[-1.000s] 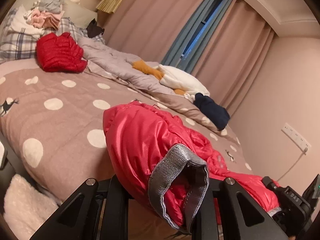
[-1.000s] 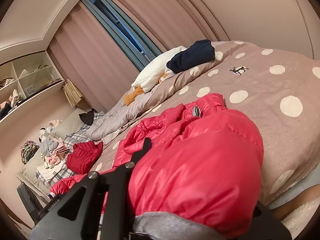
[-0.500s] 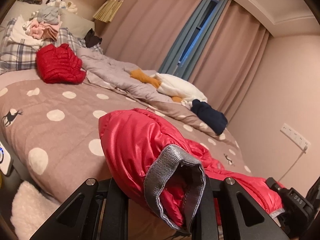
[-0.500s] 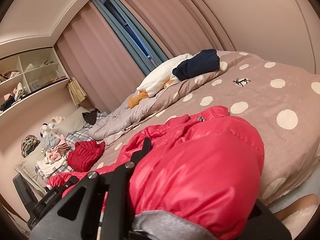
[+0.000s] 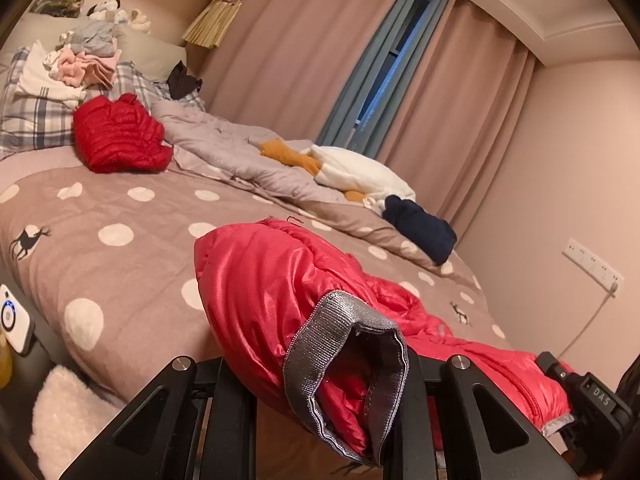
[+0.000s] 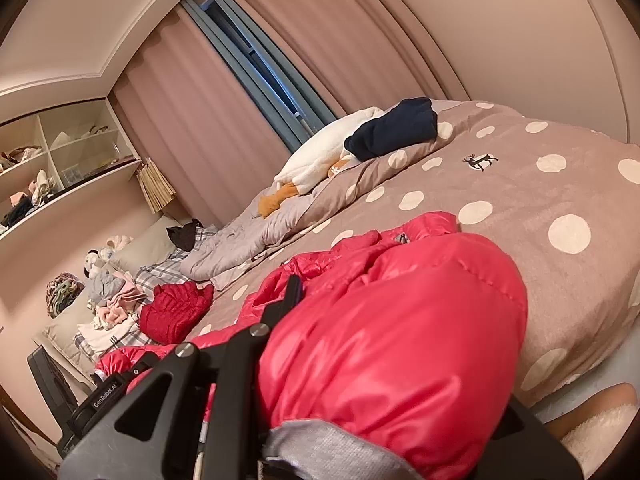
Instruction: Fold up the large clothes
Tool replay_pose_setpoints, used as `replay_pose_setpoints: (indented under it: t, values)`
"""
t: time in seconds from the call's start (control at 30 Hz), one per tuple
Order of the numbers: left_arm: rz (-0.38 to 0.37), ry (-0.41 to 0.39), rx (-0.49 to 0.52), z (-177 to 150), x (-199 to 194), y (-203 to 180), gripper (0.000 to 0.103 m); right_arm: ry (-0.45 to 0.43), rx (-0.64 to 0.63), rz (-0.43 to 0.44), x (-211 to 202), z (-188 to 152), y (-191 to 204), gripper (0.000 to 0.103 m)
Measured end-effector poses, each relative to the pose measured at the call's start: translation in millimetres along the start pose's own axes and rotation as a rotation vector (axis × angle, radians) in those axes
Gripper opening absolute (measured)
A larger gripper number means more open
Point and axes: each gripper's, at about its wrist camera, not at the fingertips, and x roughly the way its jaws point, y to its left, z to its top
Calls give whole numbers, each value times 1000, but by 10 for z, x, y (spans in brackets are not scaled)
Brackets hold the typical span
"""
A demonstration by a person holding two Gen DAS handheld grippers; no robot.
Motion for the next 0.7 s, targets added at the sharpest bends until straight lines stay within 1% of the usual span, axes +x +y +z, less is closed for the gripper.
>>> replay_pose_setpoints:
  t: [0.1, 0.3, 0.47, 0.6, 0.7]
  values:
    - [14, 15, 1, -3, 39, 2, 22, 11, 0, -9, 21, -17, -9, 18]
    - [15, 22, 12, -13, 87, 7, 22, 27, -10, -22, 78, -28, -20, 19]
    - [-4, 11, 69, 46, 186, -58, 22, 37, -13, -31, 136, 2, -64, 19]
    - [-14, -6, 137, 140, 331, -136, 22, 29, -42, -63, 235, 56, -26, 19]
    - [-11, 16, 134, 236, 486, -136, 22, 11, -71, -90, 341, 104, 35, 19]
